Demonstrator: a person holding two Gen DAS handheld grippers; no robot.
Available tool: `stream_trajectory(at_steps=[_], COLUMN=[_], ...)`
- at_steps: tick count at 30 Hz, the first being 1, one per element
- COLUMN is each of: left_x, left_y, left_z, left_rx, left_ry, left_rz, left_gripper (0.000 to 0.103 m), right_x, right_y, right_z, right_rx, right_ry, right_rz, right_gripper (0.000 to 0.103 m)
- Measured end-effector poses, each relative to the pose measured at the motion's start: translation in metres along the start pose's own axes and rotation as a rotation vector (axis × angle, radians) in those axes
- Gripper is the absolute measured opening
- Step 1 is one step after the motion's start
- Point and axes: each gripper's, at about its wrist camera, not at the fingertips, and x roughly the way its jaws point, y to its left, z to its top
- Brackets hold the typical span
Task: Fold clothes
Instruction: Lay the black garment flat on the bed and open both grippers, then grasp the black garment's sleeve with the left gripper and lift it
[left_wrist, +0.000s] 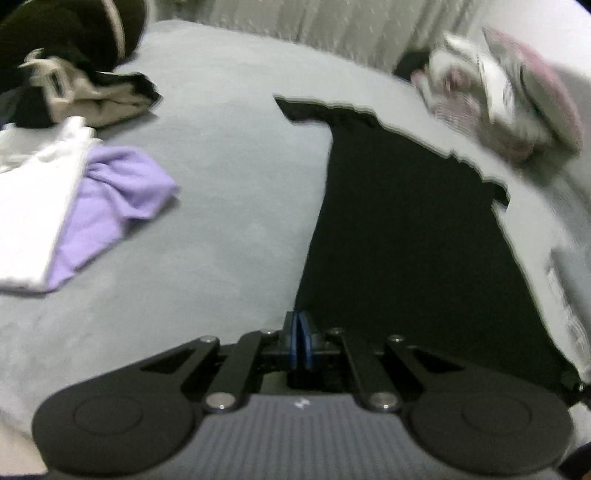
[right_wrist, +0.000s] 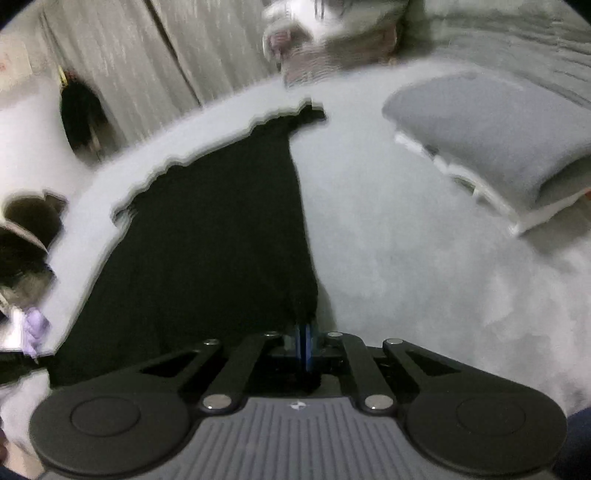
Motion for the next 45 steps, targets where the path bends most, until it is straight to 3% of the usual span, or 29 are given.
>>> stream_trajectory(at_steps=[3, 8, 15, 18, 20, 21, 22, 24, 26, 31, 34, 38, 42, 45], left_x=[-0.027, -0.034, -0.012, 0.0, 0.003, 0.003, 0.001, -0.004, -0.006, 0.015, 0.048, 0.097, 0.121, 0.134], left_y=[0.013, 0.008, 0.002, 0.002, 0.005, 0.006, 0.008, 0.005, 0.0, -0.039, -0.067, -0.073, -0.042, -0.012], left_z=[0.0, -0.013, -0.02, -0.022, -0.017, -0.013, -0.006, 0.01, 0.028, 0.078, 0.097, 0.108, 0.129, 0.144], left_rx=[-0.042, 0.016, 0.108, 0.126, 0.103, 0.088, 0.068, 0.064, 0.058, 0.082, 0.137, 0.151, 0.042, -0.101], left_ry=[-0.036, -0.013, 0.051, 0.1, 0.115, 0.115, 0.104, 0.055, 0.015, -0.045, -0.06, -0.05, -0.013, 0.009], left_rz=[-0.039, 0.005, 0.098, 0.099, 0.086, 0.08, 0.083, 0.094, 0.099, 0.029, 0.003, 0.059, 0.071, 0.077], left_gripper=[0.003, 0.003, 0.003, 0.005, 0.011, 0.025, 0.034, 0.035, 0.038, 0.063, 0.066, 0.068, 0.074, 0.072], right_x=[-0.011, -0.029, -0.049, -0.042, -0.039, -0.039, -0.038, -0.043, -0.032, -0.003, 0.023, 0.06, 0.094, 0.126], right_y=[-0.003, -0.007, -0.013, -0.015, -0.014, -0.014, -0.014, -0.02, -0.02, -0.021, -0.023, -0.019, -0.005, 0.032], right_z=[-0.001, -0.002, -0.004, -0.002, 0.001, 0.003, 0.006, 0.018, 0.039, 0.091, 0.126, 0.163, 0.181, 0.18], right_rx=[0.005, 0.012, 0.02, -0.001, -0.001, 0.004, 0.01, 0.03, 0.011, -0.039, -0.072, -0.128, -0.189, -0.237], right_ry=[-0.023, -0.061, -0.102, -0.071, -0.058, -0.055, -0.054, -0.104, -0.114, -0.139, -0.132, -0.12, -0.107, -0.077], right_rz=[-0.004, -0.011, -0.025, -0.024, -0.009, 0.004, 0.018, 0.058, 0.046, 0.017, 0.006, -0.008, -0.01, 0.035], right_gripper=[0.006, 0.006, 0.006, 0.006, 0.008, 0.015, 0.028, 0.043, 0.044, 0.044, 0.044, 0.044, 0.044, 0.044])
